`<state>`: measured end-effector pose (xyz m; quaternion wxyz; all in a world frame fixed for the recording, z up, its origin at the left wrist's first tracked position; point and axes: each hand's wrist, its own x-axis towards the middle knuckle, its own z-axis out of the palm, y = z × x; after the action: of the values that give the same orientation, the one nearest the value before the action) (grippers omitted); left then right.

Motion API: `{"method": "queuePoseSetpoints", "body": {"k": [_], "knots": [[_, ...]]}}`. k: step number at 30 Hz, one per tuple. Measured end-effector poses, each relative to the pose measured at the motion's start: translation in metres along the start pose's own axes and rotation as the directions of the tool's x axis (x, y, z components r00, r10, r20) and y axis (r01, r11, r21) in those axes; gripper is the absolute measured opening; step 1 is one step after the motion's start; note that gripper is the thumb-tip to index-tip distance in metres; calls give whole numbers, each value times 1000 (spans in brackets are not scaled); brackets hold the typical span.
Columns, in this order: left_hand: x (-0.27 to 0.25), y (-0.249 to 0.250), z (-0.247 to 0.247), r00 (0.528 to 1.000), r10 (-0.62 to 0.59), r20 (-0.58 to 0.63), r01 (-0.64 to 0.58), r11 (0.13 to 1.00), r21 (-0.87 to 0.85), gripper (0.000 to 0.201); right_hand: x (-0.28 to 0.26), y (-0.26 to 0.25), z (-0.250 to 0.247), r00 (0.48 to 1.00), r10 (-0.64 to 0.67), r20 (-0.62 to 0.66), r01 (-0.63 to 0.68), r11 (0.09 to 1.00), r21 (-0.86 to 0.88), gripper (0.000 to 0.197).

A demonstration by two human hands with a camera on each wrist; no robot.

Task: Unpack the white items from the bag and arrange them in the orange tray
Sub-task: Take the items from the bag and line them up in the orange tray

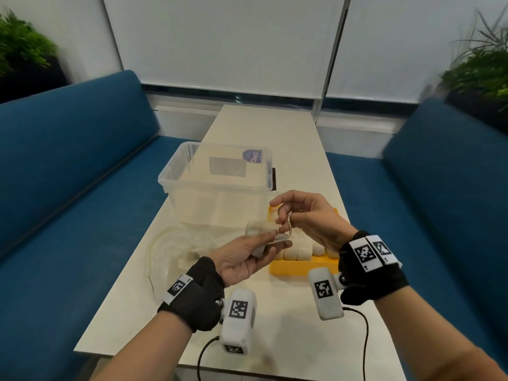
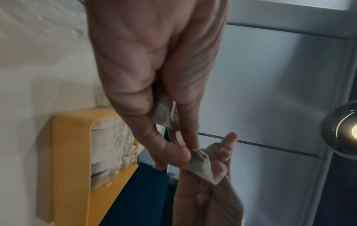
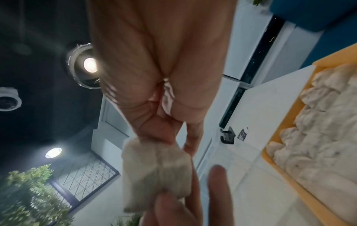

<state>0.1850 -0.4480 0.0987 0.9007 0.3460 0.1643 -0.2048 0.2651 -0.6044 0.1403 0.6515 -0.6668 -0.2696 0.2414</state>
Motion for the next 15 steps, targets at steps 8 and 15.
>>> {"method": "queuePoseSetpoints", "body": {"k": [8, 15], "knots": [[28, -6, 36, 983, 174, -64, -167, 980, 108, 17, -9, 5, -45, 997, -45, -61, 51, 995, 90, 51], [55, -15, 37, 886, 440, -146, -367, 857, 361, 33, -5, 6, -76, 964, 131, -231, -201, 929, -311, 29]]}}
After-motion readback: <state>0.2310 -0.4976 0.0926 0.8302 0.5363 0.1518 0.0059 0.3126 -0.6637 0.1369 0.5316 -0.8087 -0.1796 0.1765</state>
